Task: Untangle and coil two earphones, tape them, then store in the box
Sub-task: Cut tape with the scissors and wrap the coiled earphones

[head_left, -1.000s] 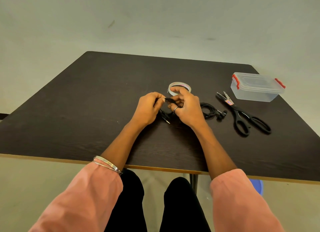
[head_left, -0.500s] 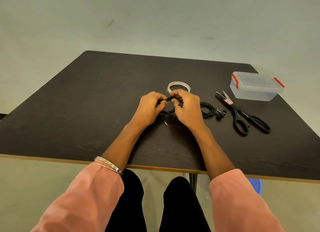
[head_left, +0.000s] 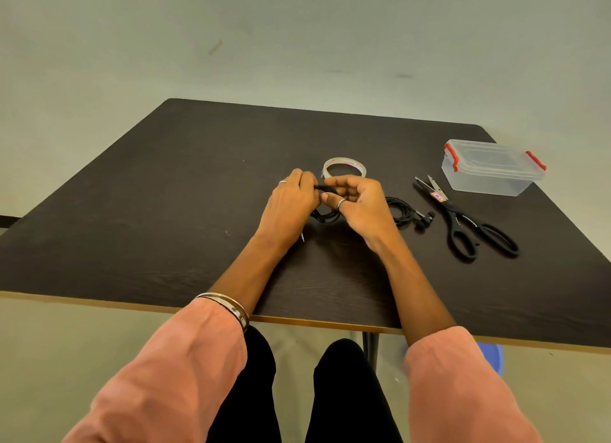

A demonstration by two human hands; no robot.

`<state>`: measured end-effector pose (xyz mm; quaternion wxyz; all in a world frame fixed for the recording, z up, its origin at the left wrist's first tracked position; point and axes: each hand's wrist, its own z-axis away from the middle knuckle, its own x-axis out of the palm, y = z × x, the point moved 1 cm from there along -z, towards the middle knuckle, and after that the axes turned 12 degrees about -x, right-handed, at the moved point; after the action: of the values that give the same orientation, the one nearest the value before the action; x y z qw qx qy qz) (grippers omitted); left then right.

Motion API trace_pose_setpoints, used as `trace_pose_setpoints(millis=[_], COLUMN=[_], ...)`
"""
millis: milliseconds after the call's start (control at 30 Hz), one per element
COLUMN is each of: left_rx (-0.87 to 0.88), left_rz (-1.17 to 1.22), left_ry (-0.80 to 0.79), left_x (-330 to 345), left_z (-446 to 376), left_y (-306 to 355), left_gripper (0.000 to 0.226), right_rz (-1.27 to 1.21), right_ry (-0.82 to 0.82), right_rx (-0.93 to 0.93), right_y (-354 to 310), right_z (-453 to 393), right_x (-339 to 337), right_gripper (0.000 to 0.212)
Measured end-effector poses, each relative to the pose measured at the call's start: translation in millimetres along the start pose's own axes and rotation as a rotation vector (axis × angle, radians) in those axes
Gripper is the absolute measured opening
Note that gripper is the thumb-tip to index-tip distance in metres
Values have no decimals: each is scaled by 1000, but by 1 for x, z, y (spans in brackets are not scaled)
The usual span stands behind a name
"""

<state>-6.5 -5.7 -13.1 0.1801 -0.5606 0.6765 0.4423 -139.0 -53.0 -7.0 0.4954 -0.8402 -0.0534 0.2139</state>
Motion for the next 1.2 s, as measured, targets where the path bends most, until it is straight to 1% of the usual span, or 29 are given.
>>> trace_pose_setpoints(millis=[67,167,333,533,633,800,967,1100,1200], left_rx=[-17,-38,-98,-137,-113,-121,-130,-200,-342], left_rz=[48,156,375,527,537,592,659,777,945], left_ry=[6,46,69,59,45,-39,-117,-229,-279], left_x=[0,0,-2,-5,-4,-5,-5,-5,-5], left_z=[-1,-1,-1,1,1,2,1,-2,-4], left_y=[-1,-4,-11,-12,-15,-13,-14,-16,-14], left_gripper=[8,9,11,18,22,22,22,26,27], right_rz=[-75,-182,-390,-522,-512,-418,-396,-430,-453], right_ry=[-10,18,99,159,188,248,238,236,255], right_rx=[49,100,189,250,252,293,339,368,379], right_y=[0,-3,-9,-10,-9,-9,-6,-5,-6], right_z=[0,-1,-1,-1,-1,-1,-3,-4,-4], right_x=[0,0,-1,-3,-4,-3,-5,-6,-5], right_gripper=[36,37,33,23,21,23,28,30,32])
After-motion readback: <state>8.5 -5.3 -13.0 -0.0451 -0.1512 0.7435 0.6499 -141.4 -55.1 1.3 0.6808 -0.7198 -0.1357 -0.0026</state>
